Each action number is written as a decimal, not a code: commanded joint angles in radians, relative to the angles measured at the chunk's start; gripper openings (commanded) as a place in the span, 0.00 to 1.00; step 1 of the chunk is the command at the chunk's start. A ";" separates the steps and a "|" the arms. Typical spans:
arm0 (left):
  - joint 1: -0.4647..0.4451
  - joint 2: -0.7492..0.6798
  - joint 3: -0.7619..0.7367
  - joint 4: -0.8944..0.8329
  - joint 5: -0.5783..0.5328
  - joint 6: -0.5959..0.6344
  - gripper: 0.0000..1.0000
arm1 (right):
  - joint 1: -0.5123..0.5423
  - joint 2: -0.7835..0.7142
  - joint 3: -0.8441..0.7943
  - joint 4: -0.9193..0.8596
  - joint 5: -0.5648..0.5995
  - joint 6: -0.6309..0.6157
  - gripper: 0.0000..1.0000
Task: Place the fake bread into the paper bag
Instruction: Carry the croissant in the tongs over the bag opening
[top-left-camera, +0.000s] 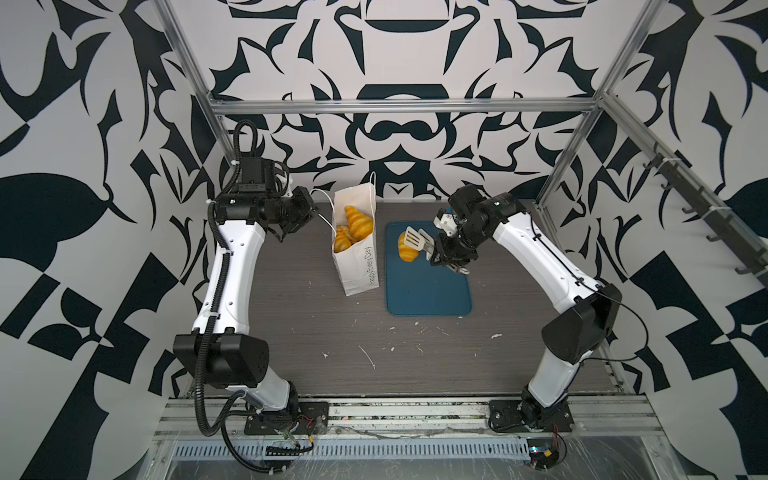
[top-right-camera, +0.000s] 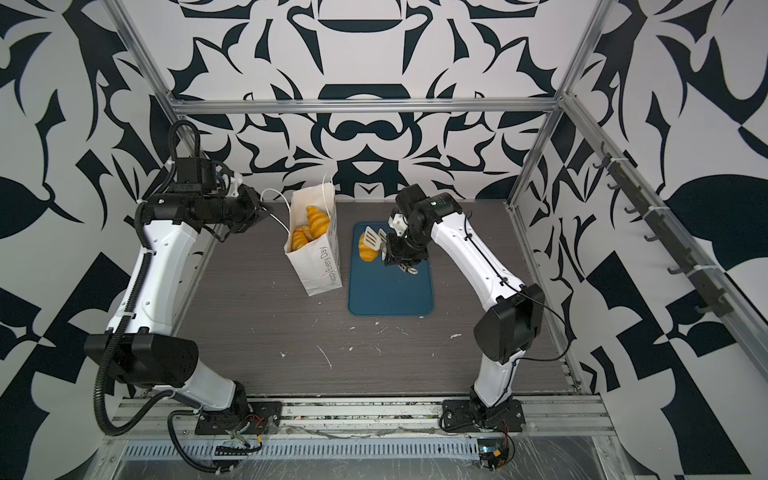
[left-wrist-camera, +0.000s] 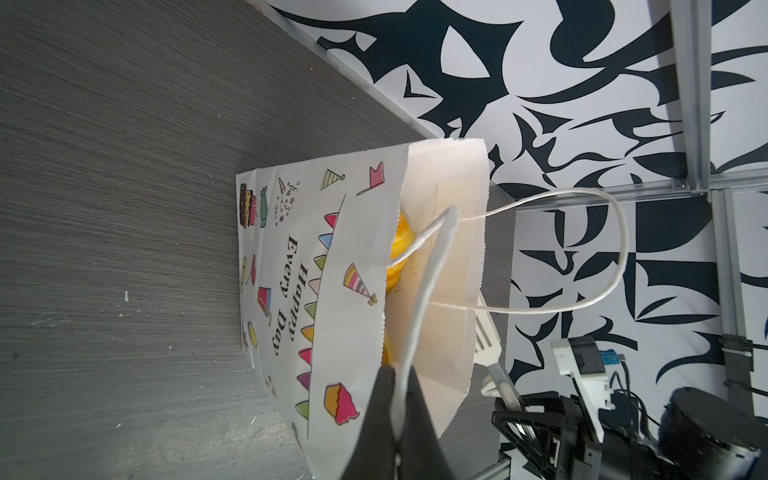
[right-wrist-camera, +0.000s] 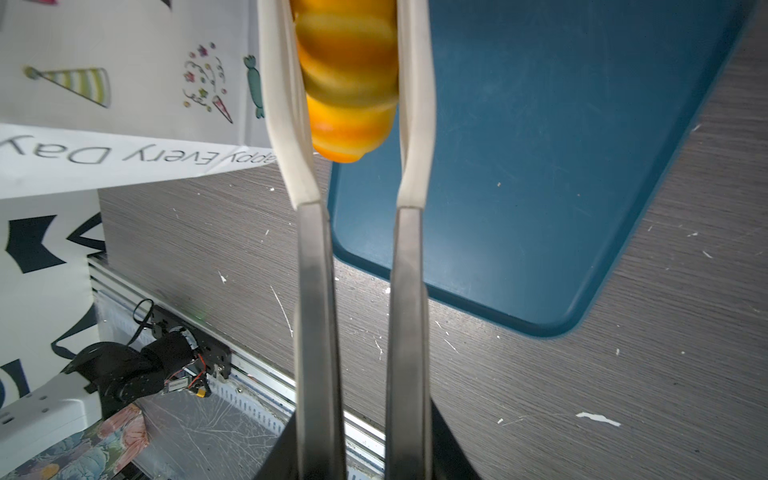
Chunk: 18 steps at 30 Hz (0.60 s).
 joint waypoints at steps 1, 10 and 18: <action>0.000 -0.006 0.023 -0.025 0.003 0.003 0.00 | -0.009 -0.069 0.063 0.024 -0.040 0.024 0.35; 0.000 -0.008 0.018 -0.022 0.002 0.004 0.00 | -0.026 -0.114 0.094 0.104 -0.096 0.059 0.35; 0.000 -0.010 0.017 -0.021 0.001 0.004 0.00 | -0.027 -0.183 0.080 0.218 -0.132 0.090 0.35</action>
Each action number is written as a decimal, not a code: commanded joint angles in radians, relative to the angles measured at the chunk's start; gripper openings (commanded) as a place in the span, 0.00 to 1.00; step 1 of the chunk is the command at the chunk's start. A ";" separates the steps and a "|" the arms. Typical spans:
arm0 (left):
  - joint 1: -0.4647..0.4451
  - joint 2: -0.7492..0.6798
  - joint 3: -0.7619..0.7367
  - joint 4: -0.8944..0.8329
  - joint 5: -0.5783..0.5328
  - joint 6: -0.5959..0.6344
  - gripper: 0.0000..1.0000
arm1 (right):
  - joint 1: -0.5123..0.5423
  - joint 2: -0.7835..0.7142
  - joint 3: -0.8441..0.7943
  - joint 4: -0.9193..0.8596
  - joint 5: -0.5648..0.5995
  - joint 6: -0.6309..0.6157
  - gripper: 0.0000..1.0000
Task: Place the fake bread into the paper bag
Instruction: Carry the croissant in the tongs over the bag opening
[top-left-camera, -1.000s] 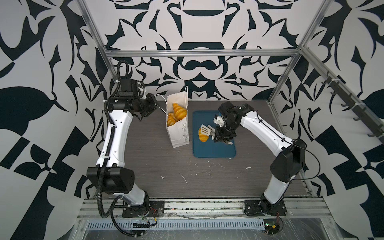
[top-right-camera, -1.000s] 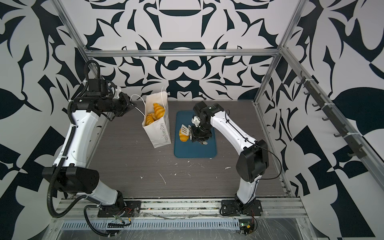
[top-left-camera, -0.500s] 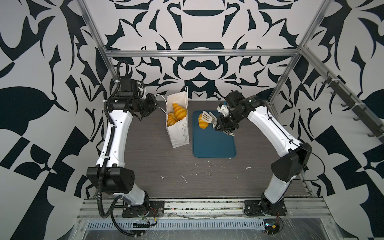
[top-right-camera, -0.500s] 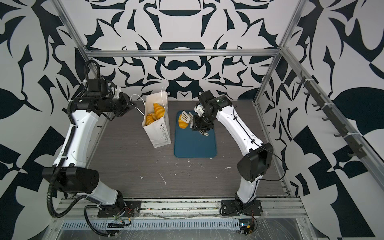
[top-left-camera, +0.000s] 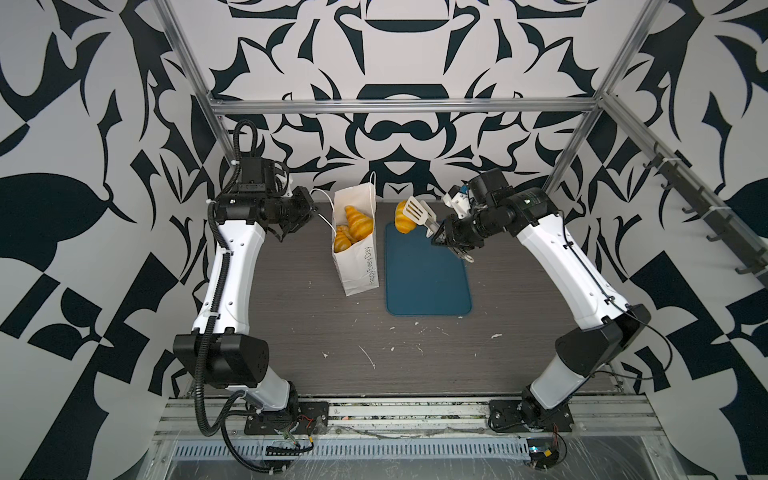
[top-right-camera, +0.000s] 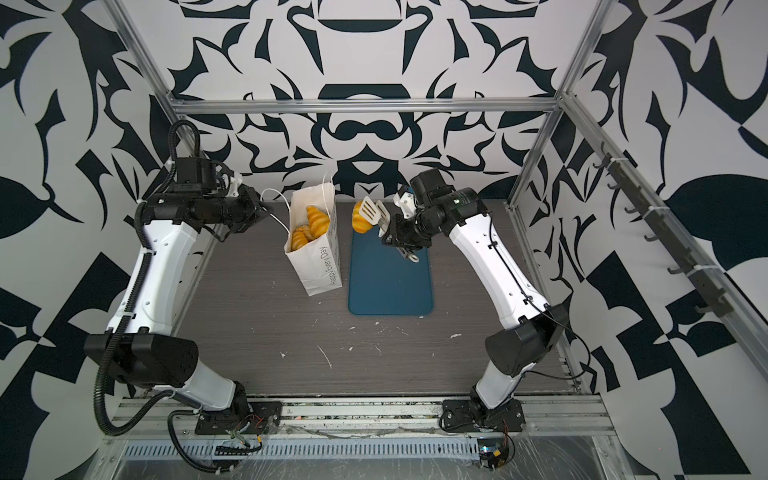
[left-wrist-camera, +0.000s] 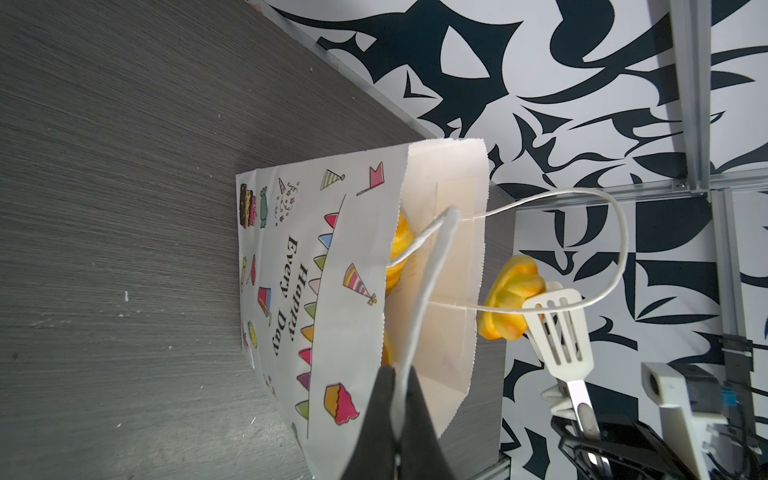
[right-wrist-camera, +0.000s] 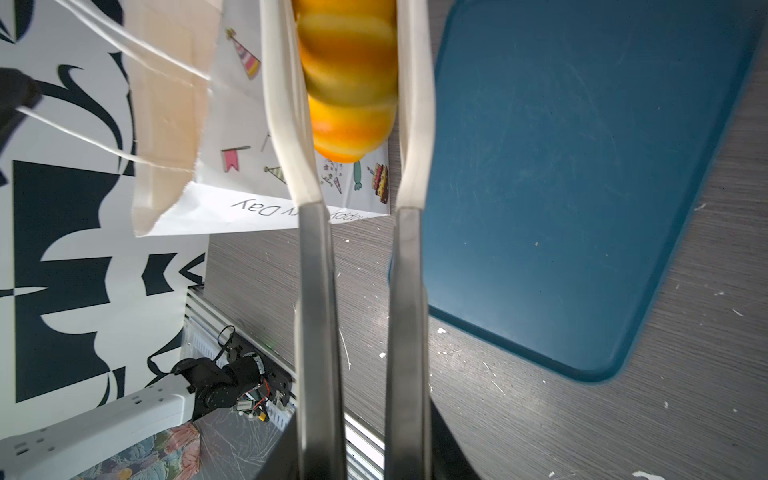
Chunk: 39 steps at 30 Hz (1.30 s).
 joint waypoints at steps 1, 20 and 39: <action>0.000 -0.010 0.016 -0.021 0.003 0.004 0.00 | -0.004 -0.067 0.032 0.115 -0.046 0.016 0.35; 0.000 -0.020 0.008 -0.019 0.002 0.000 0.00 | 0.000 -0.105 0.055 0.263 -0.197 0.077 0.36; 0.000 -0.010 0.022 -0.023 0.002 -0.002 0.00 | 0.140 0.012 0.196 0.251 -0.209 0.047 0.36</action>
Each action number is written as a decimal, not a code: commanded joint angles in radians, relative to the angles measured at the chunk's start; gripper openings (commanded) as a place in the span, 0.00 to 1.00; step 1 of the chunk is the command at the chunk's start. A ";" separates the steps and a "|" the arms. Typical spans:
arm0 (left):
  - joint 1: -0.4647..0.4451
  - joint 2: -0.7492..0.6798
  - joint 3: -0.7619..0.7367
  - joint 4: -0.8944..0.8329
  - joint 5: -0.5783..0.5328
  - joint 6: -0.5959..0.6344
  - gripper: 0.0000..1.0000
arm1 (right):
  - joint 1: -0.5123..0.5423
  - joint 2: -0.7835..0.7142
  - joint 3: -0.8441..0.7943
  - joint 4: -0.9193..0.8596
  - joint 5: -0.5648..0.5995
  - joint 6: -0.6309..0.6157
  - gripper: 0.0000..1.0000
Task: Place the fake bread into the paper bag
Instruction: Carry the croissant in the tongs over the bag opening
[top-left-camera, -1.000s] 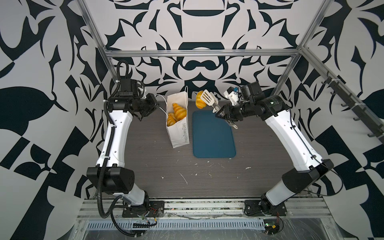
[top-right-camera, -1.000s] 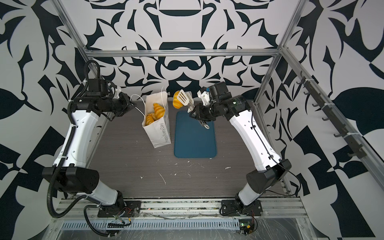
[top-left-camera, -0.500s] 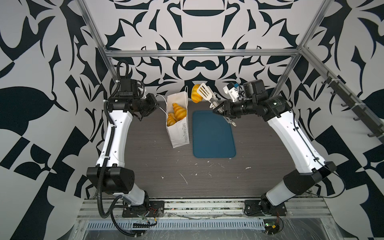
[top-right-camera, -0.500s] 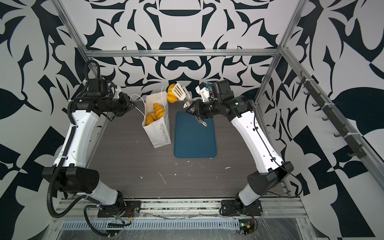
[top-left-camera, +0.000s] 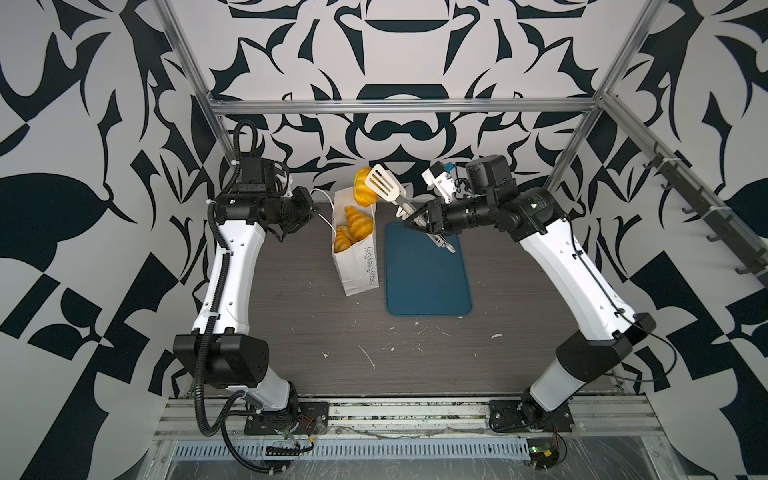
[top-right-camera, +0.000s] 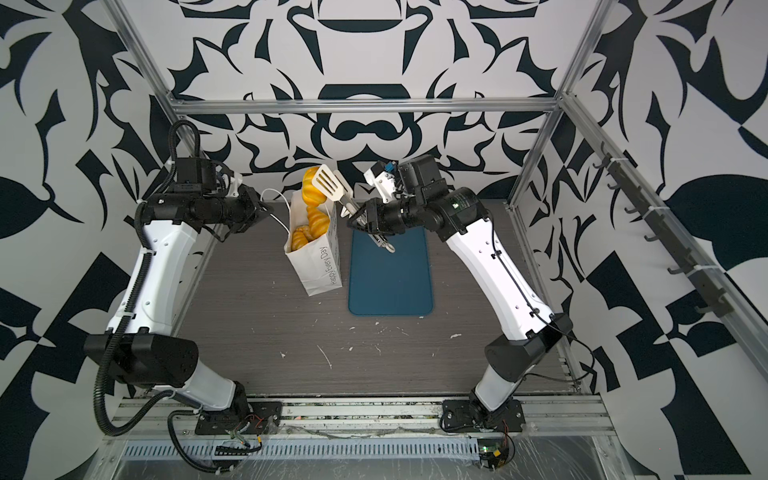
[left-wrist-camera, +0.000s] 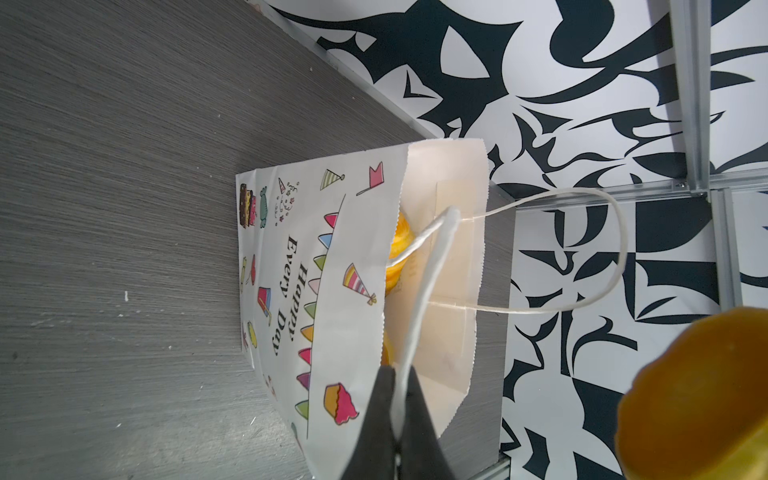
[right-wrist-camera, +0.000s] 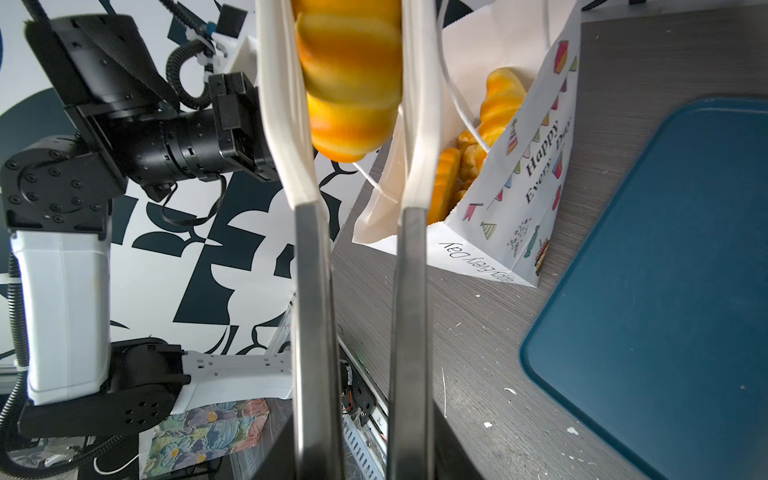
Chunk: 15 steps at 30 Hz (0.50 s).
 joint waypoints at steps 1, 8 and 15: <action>0.000 -0.009 0.023 -0.024 0.000 -0.001 0.00 | 0.018 0.001 0.064 0.058 -0.021 -0.023 0.36; 0.000 -0.006 0.024 -0.024 0.000 -0.001 0.00 | 0.048 0.075 0.135 -0.014 0.030 -0.041 0.36; 0.000 -0.004 0.029 -0.025 -0.001 0.000 0.00 | 0.047 0.130 0.190 -0.065 0.049 -0.045 0.36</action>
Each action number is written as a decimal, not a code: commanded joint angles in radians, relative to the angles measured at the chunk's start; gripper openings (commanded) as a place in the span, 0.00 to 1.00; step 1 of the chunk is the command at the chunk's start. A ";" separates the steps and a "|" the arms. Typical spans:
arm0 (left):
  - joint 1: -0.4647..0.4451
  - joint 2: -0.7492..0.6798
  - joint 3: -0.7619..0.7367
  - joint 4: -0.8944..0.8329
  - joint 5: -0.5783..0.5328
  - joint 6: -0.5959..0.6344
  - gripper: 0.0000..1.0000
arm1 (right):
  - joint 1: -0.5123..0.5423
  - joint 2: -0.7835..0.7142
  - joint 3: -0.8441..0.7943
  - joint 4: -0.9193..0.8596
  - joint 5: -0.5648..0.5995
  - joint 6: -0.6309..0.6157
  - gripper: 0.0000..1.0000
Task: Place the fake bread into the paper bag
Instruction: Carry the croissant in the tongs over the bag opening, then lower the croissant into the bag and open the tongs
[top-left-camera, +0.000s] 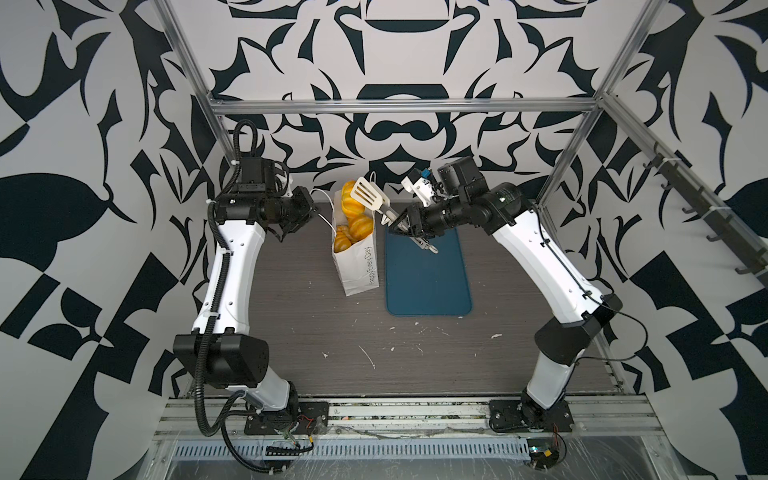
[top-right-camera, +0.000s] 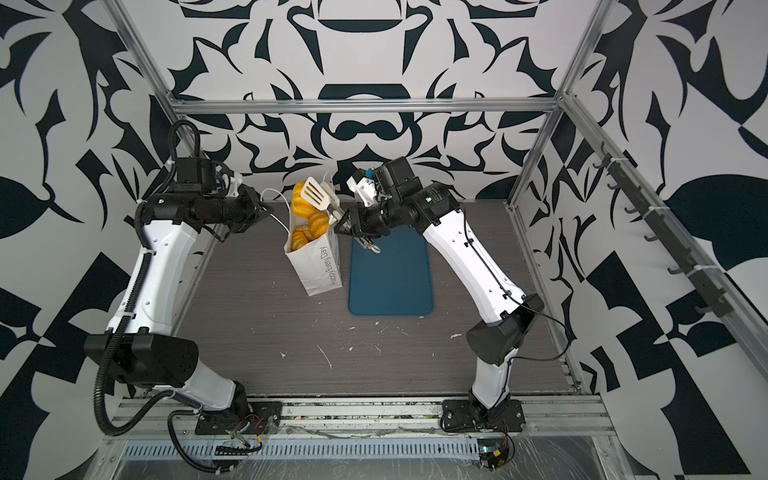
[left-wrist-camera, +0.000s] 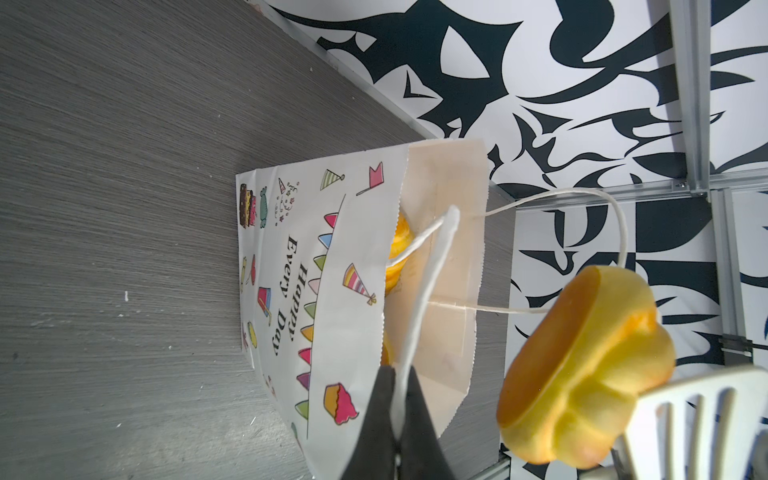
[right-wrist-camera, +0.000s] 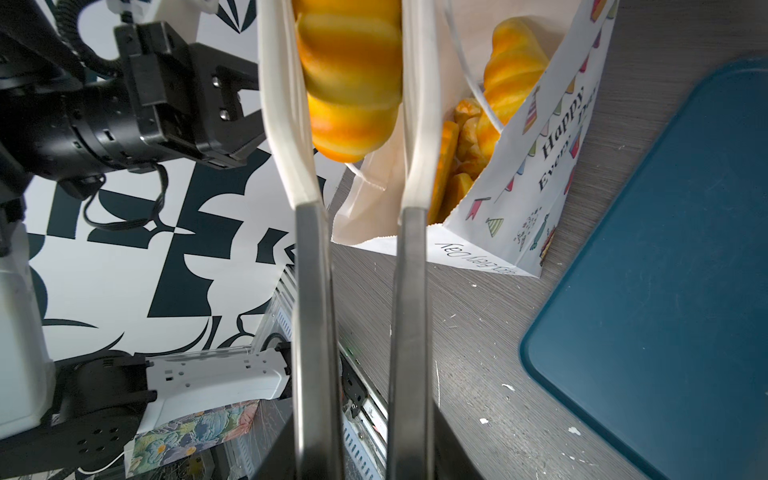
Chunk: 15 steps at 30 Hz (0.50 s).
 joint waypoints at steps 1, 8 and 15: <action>0.000 -0.005 0.027 -0.025 -0.001 0.000 0.00 | 0.003 -0.007 0.072 0.010 0.009 -0.026 0.36; 0.000 -0.002 0.032 -0.029 -0.003 0.004 0.00 | 0.004 0.039 0.112 -0.034 0.023 -0.032 0.36; 0.006 -0.002 0.035 -0.031 -0.003 0.008 0.00 | 0.004 0.067 0.129 -0.059 0.030 -0.035 0.36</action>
